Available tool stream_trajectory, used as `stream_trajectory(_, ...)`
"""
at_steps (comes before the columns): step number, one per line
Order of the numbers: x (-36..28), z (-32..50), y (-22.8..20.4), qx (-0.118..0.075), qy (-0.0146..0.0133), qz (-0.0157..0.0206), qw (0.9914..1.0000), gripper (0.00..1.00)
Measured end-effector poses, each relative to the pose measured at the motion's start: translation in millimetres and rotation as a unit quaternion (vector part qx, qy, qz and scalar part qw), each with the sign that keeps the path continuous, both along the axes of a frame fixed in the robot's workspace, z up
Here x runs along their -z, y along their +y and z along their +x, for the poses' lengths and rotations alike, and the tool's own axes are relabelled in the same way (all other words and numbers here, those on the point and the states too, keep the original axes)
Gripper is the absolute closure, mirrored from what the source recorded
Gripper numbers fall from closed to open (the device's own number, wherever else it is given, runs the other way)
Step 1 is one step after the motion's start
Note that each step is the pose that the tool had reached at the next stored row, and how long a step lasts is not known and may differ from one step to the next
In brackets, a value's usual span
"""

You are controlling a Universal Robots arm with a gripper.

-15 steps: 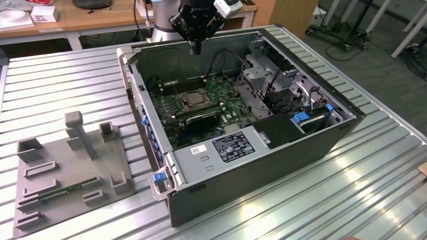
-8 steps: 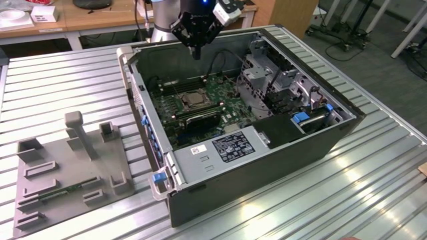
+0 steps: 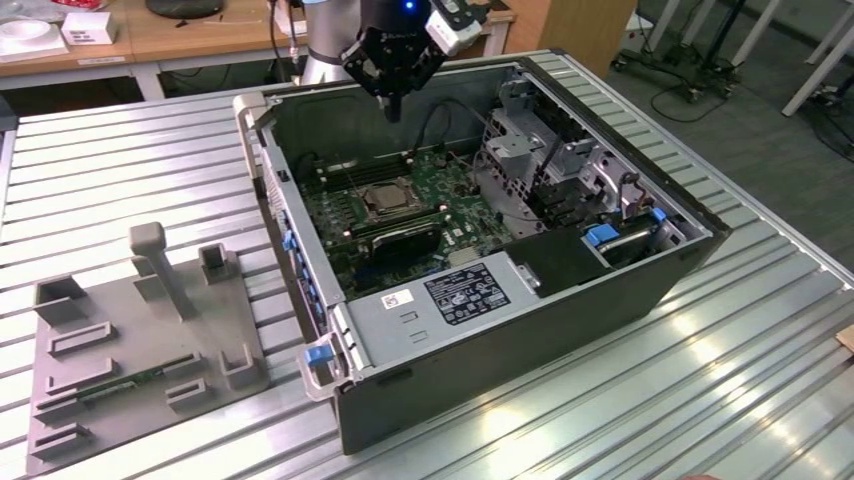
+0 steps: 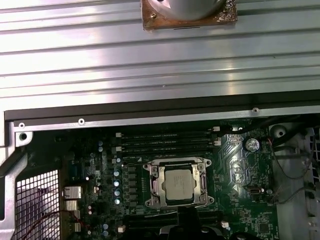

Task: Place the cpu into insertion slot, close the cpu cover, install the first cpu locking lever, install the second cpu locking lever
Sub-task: 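Close the cpu cover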

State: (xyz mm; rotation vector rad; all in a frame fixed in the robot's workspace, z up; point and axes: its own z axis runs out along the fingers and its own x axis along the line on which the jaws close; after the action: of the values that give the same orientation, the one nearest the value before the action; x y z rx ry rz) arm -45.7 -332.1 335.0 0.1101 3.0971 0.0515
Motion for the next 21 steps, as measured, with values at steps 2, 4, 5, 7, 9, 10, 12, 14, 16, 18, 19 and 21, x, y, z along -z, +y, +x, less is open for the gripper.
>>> stream_trajectory(2, 1.4, 0.0, 0.0, 0.0, -0.0001, 0.0002, 1.0, 0.9)
stream_trajectory(4, 3.9, 0.0, 0.0, 0.0, 0.0, 0.0, 1.0, 0.9)
stream_trajectory(5, 5.5, 0.0, 0.0, 0.0, 0.0, 0.0, 1.0, 0.9)
stream_trajectory(7, 8.1, 0.0, 0.0, 0.0, -0.0001, 0.0001, 1.0, 0.9)
stream_trajectory(9, 11.0, 0.0, 0.0, 0.0, -0.0001, 0.0001, 1.0, 0.9)
stream_trajectory(10, 12.5, 0.0, 0.0, 0.0, 0.0, 0.0, 1.0, 0.9)
stream_trajectory(12, 15.2, 0.0, 0.0, 0.0, 0.0, 0.0, 1.0, 0.9)
stream_trajectory(14, 16.3, 0.0, 0.0, 0.0, 0.0, 0.0, 1.0, 0.9)
stream_trajectory(16, 16.5, 0.0, -0.4, 0.0, 0.0, -0.0001, 1.0, 0.9)
stream_trajectory(18, 17.1, 0.0, -2.1, 0.0, 0.0, 0.0, 1.0, 0.9)
stream_trajectory(19, 17.2, 0.0, -2.9, 0.0, 0.0, 0.0, 1.0, 0.9)
stream_trajectory(21, 17.7, 0.0, -4.6, 0.0, 0.0, 0.0001, 1.0, 0.9)
